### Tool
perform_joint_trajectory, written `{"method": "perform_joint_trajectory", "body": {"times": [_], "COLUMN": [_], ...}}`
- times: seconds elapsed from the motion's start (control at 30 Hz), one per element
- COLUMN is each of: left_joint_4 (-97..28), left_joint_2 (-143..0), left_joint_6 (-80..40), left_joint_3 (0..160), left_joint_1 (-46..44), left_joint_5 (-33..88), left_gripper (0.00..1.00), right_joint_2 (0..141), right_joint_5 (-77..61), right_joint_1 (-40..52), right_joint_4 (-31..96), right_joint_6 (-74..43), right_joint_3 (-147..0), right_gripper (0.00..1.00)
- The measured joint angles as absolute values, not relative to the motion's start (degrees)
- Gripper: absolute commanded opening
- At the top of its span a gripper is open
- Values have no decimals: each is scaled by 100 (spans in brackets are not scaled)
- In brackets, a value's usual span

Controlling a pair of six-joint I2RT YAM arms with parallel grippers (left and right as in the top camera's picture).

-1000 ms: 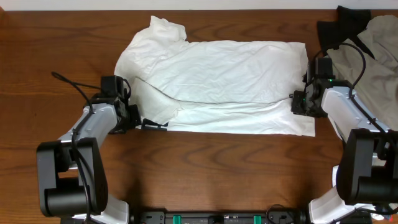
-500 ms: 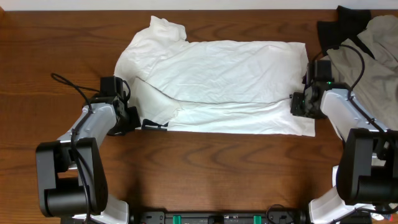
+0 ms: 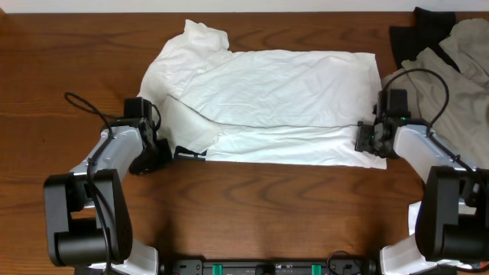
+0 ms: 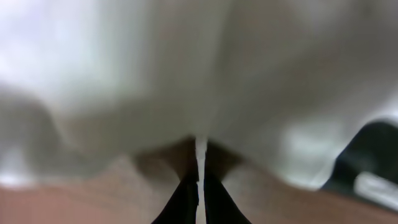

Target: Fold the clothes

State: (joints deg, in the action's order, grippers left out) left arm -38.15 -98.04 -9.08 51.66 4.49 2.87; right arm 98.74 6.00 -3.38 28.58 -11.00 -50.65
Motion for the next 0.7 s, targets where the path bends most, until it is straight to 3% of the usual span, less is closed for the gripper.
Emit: {"method": "perform_joint_trajectory", "body": {"times": [0.5,0.7], "left_joint_4": [-3975,-2926], "left_joint_2": [-9413,-8342], "left_joint_6": [-1048,-1050], "left_joint_3": [5157,5155], "left_joint_1": [482,482], "left_joint_5": [947,1059], "left_gripper": [6,6], "right_joint_2": [9756,9747], "right_joint_5": [585,585], "right_joint_1": [-338,-338], "right_joint_4": [2716,2698], "right_joint_6": [-1153,-1153], "right_joint_3": [-4869,-4856], "right_gripper": [63,63]}}
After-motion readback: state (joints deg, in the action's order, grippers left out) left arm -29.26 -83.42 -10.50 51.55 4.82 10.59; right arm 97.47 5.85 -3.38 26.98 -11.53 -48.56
